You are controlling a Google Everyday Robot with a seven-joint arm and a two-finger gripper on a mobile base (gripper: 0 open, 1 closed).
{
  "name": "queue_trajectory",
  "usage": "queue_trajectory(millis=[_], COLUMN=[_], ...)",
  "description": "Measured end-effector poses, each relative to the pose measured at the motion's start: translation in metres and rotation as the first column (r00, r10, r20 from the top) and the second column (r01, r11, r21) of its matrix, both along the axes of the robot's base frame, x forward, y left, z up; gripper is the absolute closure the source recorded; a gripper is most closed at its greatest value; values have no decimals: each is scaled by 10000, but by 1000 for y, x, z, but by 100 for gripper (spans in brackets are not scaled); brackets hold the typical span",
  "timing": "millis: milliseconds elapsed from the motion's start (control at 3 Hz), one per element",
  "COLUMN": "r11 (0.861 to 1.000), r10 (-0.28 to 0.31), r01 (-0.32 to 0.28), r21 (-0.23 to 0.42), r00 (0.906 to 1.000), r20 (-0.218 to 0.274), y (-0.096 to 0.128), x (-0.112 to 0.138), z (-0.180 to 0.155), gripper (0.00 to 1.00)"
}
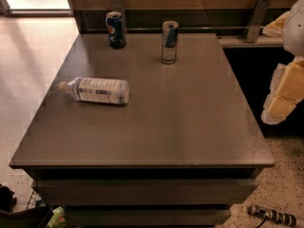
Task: Place blue plastic bottle upright
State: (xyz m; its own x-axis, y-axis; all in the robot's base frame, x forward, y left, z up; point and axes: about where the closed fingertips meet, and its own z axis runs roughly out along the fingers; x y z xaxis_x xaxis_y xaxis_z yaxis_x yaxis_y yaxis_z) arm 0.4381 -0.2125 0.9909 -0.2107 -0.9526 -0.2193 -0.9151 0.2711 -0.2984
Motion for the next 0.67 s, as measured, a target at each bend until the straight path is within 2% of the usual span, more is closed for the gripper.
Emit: queue_trajectory(millis=[333, 667], r11=[10000, 9997], r10=[0, 179], r01=[0, -178], r21=[0, 185], r00=[10000, 9998], r20=[2, -33], y=[0, 31], x=[0, 27], z=[0, -1], gripper=[0, 0])
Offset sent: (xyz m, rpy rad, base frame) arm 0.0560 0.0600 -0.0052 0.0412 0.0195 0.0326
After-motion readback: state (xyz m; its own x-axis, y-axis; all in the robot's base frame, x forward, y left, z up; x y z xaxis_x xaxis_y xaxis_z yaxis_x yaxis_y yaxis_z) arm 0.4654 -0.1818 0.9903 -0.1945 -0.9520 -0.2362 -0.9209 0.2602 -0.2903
